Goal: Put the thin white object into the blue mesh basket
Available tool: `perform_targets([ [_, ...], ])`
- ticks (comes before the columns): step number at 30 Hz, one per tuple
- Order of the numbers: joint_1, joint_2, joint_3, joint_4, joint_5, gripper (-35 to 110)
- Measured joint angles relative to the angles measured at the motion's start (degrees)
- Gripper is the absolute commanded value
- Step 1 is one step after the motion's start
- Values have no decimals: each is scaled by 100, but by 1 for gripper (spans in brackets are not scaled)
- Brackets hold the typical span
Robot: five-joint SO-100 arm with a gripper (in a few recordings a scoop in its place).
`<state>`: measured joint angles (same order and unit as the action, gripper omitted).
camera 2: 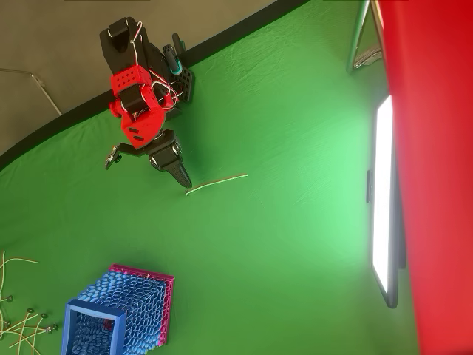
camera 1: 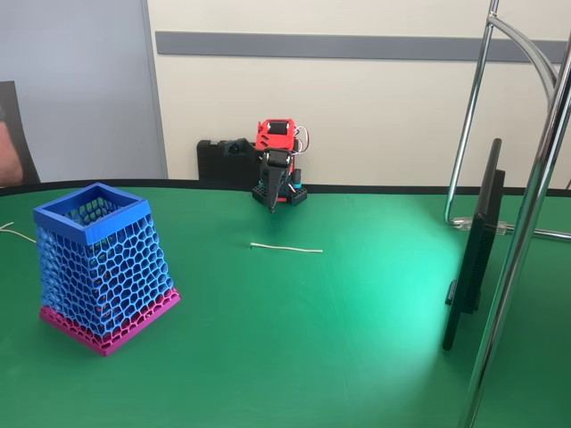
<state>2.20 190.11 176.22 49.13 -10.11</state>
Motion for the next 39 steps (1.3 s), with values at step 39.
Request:
perform_targets([
  [39, -360, 0, 0, 70, 264, 1],
])
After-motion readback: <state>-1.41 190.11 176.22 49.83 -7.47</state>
